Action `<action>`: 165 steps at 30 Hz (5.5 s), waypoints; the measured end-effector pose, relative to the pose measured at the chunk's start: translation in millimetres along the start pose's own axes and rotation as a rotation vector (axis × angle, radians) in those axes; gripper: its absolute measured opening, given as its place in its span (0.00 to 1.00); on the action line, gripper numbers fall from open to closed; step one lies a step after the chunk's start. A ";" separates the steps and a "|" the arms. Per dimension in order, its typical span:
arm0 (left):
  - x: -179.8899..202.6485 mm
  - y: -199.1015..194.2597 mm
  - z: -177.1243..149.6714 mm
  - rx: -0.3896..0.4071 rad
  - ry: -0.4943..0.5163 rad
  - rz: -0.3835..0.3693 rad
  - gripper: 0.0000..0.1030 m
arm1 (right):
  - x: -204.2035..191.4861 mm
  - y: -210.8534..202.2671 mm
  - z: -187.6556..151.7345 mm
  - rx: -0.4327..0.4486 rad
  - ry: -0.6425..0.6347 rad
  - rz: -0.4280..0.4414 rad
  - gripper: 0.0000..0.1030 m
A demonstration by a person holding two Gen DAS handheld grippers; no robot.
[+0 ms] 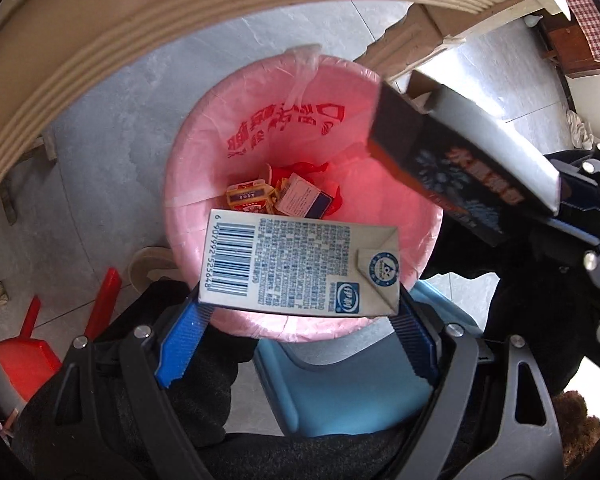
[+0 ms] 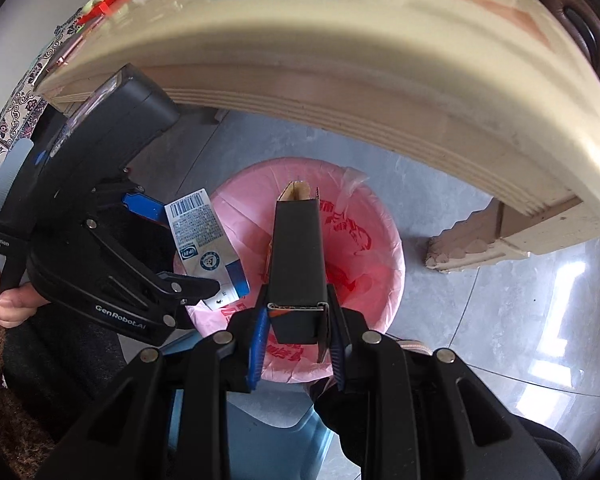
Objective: Collect trash
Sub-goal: 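Open the right tool to drop the black box while the left tool drops the milk carton, then raise both open tools from the bin toward the blue medicine box and tissue, then close the left tool on the white tissue while the right tool approaches the medicine box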
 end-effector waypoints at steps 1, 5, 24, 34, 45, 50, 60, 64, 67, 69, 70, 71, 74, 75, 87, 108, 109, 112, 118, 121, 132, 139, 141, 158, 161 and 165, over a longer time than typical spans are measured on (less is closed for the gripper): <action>0.1 3.4 1.5 -0.006 0.002 0.001 0.81 | 0.4 3.5 0.4 -0.005 0.001 -0.001 0.25; -6.8 18.2 8.2 -0.047 -0.003 0.015 0.81 | 3.7 21.6 2.9 -0.034 0.002 0.009 0.25; -11.9 59.7 28.2 -0.162 -0.017 0.021 0.81 | 21.7 66.6 11.0 -0.107 0.031 0.039 0.26; -15.7 67.1 34.2 -0.191 -0.025 0.032 0.81 | 28.8 70.0 11.5 -0.106 0.055 0.048 0.37; -18.4 63.5 39.5 -0.161 -0.061 0.017 0.81 | 37.4 66.9 13.6 -0.089 0.095 0.067 0.61; -23.8 61.7 39.2 -0.146 -0.091 0.006 0.82 | 35.1 67.9 12.3 -0.097 0.093 0.065 0.61; -15.1 45.0 33.4 -0.100 -0.062 0.048 0.82 | 30.4 61.3 9.9 -0.091 0.085 0.058 0.61; -11.0 33.0 28.5 -0.069 -0.047 0.086 0.82 | 25.5 50.0 5.4 -0.080 0.069 0.056 0.61; -7.5 18.6 19.9 -0.043 -0.035 0.098 0.82 | 20.2 33.8 1.8 -0.062 0.058 0.070 0.61; -3.7 2.2 8.8 -0.020 -0.018 0.104 0.82 | 16.4 16.7 1.3 -0.037 0.041 0.087 0.61; -1.6 -7.0 2.5 -0.008 -0.009 0.102 0.82 | 14.8 6.9 1.3 -0.024 0.032 0.095 0.61; 0.9 -20.5 -6.1 0.008 -0.002 0.110 0.82 | 12.5 -5.6 1.7 -0.008 0.016 0.103 0.61; 6.9 -60.4 -29.3 0.054 0.029 0.162 0.82 | 6.4 -44.9 5.5 0.048 -0.036 0.114 0.61; 8.9 -78.7 -37.4 0.075 0.041 0.184 0.82 | 4.1 -62.3 8.8 0.072 -0.061 0.112 0.61; -34.0 -317.1 6.6 0.270 -0.016 0.322 0.88 | -28.6 -212.9 82.2 0.325 -0.346 0.032 0.87; -68.4 -291.9 189.9 0.036 0.063 0.345 0.89 | -47.3 -176.5 205.7 0.241 -0.610 0.032 0.87; -71.1 -287.0 194.1 0.026 0.063 0.343 0.89 | -48.2 -171.9 208.9 0.237 -0.620 0.030 0.87; -81.6 -274.1 205.4 -0.006 0.057 0.338 0.89 | -50.2 -155.0 217.8 0.207 -0.651 0.019 0.87; -100.1 -258.9 222.6 -0.029 0.028 0.268 0.89 | -46.9 -135.5 228.7 0.183 -0.682 0.060 0.87; -102.0 -250.0 227.2 -0.045 0.035 0.265 0.89 | -45.7 -127.9 234.0 0.173 -0.697 0.073 0.87; -103.0 -237.6 238.0 -0.062 0.057 0.236 0.89 | -61.3 -106.2 237.9 0.140 -0.816 0.057 0.87; -108.0 -227.2 241.3 -0.083 0.061 0.219 0.89 | -67.7 -88.5 246.2 0.124 -0.854 0.047 0.87; -112.9 -224.1 242.3 -0.090 0.051 0.208 0.89 | -70.0 -83.6 246.3 0.123 -0.871 0.030 0.87; -139.6 -214.1 253.5 -0.112 -0.004 0.167 0.88 | -55.6 -49.1 251.9 0.062 -0.829 0.042 0.84; -133.7 -211.4 248.5 -0.111 0.010 0.138 0.88 | -51.9 -49.0 247.5 0.059 -0.787 0.061 0.80; -125.4 -208.6 232.9 -0.109 0.023 0.144 0.88 | -50.8 -45.4 241.7 0.072 -0.750 0.034 0.79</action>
Point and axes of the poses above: each gripper's, at about its wrist camera, not at the fingertips, and y roughly the way its jaws point, x to its right, z to its top, the point moved 3 cm from there along y, roughly the way its jaws point, and after that the axes turned 6 degrees about -x, right-handed, at the moved point
